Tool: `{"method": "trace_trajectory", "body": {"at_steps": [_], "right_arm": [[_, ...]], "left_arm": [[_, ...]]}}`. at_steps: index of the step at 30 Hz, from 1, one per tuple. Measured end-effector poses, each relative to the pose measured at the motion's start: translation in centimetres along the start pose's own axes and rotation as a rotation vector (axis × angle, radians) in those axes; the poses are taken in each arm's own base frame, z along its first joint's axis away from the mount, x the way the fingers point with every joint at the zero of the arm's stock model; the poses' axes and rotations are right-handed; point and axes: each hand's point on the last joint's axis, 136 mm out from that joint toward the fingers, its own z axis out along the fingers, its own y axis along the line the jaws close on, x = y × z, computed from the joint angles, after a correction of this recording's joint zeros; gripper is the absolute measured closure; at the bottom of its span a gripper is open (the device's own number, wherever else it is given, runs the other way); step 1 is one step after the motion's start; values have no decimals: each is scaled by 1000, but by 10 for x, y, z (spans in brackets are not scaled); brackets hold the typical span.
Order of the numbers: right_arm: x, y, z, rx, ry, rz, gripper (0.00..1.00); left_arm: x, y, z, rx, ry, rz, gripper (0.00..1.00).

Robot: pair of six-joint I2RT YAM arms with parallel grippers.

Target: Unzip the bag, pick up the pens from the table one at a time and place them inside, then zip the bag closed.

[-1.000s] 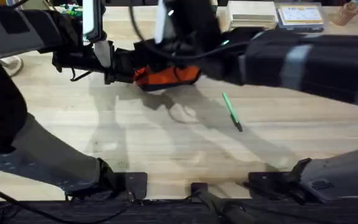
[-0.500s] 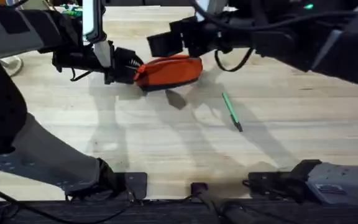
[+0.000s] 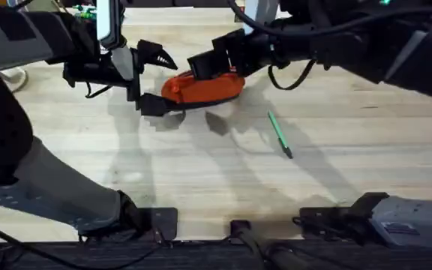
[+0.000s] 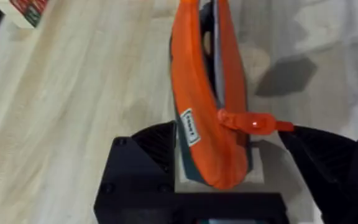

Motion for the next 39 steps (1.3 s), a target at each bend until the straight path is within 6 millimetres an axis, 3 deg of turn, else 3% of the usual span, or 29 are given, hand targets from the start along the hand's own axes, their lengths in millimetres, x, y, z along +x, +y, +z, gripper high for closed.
{"method": "trace_trajectory", "body": {"at_steps": [8, 12, 20, 30, 39], "right_arm": [[-19, 8, -22, 3, 16, -107, 5], [-33, 9, -31, 8, -11, -159, 5], [-39, -9, -36, 43, -23, -259, 5], [-50, -8, -36, 62, -57, -792, 4], [-47, -11, -28, 62, -35, -951, 4]], "left_arm": [[-4, -19, -5, 50, -8, -114, 8], [-15, -26, -23, 32, -8, -158, 8], [-35, -30, -55, -53, 2, -156, 8], [-49, -29, -70, -119, 19, -90, 8], [-49, -29, -71, -119, 23, -89, 8]]}}
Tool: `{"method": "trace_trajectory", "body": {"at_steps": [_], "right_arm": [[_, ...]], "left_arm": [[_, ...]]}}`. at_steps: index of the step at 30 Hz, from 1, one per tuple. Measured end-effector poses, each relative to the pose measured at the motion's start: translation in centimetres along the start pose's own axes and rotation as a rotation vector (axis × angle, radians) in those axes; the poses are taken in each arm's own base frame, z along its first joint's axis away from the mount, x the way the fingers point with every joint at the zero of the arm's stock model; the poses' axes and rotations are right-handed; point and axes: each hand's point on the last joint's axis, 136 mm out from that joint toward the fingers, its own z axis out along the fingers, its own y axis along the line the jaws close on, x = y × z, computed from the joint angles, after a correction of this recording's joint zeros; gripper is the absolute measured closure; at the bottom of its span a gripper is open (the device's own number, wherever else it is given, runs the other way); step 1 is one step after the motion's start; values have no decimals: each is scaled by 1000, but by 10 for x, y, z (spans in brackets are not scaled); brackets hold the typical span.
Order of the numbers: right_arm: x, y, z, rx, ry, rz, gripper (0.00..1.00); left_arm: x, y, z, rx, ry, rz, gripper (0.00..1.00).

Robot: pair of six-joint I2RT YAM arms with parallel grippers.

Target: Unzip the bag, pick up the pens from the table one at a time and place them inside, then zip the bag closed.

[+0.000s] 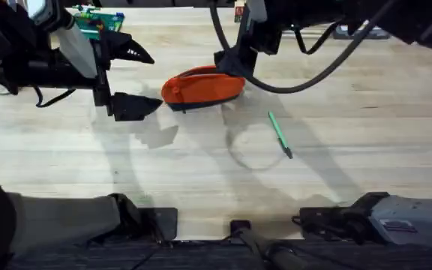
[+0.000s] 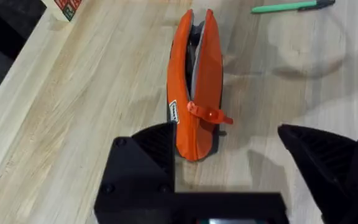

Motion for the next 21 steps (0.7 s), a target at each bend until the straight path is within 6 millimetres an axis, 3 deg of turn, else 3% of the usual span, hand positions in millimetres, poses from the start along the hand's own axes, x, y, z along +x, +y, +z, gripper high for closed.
{"method": "trace_trajectory", "body": {"at_steps": [7, 8, 9, 15, 21], "right_arm": [[-4, -5, 0, 19, -18, -30, 4], [-4, -5, 0, 19, -18, -35, 39], [-4, -4, 0, 18, -17, -36, 115], [-4, -4, 0, 18, -17, -39, 929], [-4, -4, 1, 16, -16, -41, 968]], "left_arm": [[0, 0, 0, 0, 0, 0, 8], [0, 0, 0, 0, 0, 0, 8], [0, 0, 0, 0, 0, 0, 8], [0, 0, 0, 0, 0, 0, 8], [1, 0, 0, 1, 4, 0, 8]]}}
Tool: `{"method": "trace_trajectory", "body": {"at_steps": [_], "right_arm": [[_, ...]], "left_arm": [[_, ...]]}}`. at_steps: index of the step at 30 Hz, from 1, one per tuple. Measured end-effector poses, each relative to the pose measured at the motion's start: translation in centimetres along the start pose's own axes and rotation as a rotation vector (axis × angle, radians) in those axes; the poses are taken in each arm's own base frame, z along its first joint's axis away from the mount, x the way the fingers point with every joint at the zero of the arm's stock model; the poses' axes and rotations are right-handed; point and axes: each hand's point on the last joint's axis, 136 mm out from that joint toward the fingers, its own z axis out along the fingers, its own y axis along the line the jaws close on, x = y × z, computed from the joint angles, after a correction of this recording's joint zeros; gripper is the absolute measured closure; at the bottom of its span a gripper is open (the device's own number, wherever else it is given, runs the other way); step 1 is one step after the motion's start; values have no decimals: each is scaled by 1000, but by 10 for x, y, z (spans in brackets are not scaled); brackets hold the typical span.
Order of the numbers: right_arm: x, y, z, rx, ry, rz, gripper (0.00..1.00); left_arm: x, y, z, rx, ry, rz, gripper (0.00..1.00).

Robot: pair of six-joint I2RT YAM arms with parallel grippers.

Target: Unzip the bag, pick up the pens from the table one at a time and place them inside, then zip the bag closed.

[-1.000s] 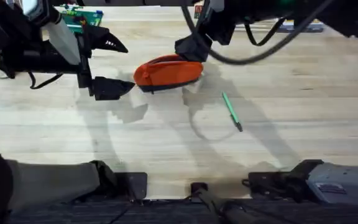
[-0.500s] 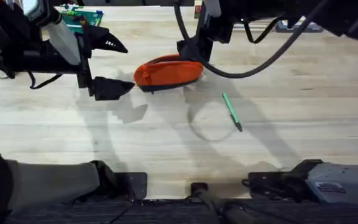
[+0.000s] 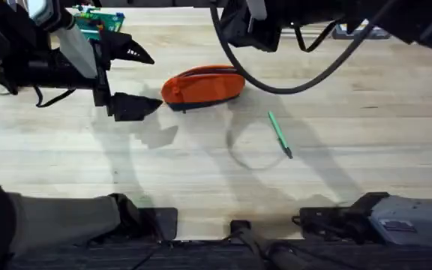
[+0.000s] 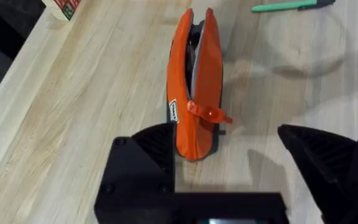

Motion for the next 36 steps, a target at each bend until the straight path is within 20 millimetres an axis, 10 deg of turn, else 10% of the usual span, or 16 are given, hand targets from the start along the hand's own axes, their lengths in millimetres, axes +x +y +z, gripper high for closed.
{"method": "trace_trajectory", "body": {"at_steps": [15, 36], "right_arm": [[46, 39, 72, -194, 92, 57, 969], [71, 57, 106, -261, 134, 82, 969]], "left_arm": [[0, 0, 0, 0, 0, 0, 8], [0, 0, 0, 0, 0, 0, 7]]}}
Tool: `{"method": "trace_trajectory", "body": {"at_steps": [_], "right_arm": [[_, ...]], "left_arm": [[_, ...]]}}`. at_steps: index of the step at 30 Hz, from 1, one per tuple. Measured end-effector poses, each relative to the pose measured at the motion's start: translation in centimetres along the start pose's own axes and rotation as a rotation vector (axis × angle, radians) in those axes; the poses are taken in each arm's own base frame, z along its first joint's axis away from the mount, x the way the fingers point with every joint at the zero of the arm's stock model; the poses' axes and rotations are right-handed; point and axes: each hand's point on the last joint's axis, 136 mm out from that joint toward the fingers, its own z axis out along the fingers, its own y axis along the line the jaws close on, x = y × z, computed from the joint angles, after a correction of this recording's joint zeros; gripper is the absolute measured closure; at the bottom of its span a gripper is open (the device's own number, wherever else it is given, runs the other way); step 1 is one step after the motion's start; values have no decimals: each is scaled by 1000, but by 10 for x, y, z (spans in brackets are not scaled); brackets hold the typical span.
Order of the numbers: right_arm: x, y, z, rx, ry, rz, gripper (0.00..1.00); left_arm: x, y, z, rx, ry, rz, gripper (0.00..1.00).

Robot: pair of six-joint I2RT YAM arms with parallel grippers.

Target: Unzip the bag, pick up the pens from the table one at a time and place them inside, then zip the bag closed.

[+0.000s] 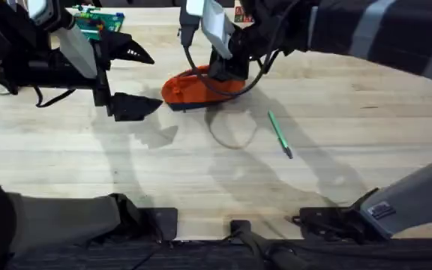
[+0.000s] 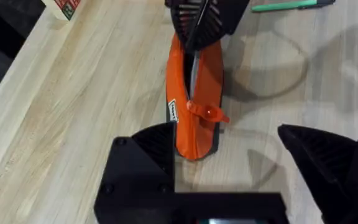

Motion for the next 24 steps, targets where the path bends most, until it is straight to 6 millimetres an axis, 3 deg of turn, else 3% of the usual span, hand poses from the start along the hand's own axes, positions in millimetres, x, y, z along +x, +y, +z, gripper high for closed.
{"method": "trace_trajectory", "body": {"at_steps": [11, 20, 22, 24], "right_arm": [[19, 9, 33, -60, 30, 23, 969], [21, 10, 37, -69, 34, 26, 968], [21, 10, 37, -69, 34, 29, 897], [21, 10, 37, -69, 34, 26, 609]], "left_arm": [[0, 0, 0, 0, 0, 0, 7], [0, 0, 0, 0, 0, 0, 7], [0, 0, 0, 0, 0, 0, 8], [0, 0, 0, 0, 0, 0, 7]]}}
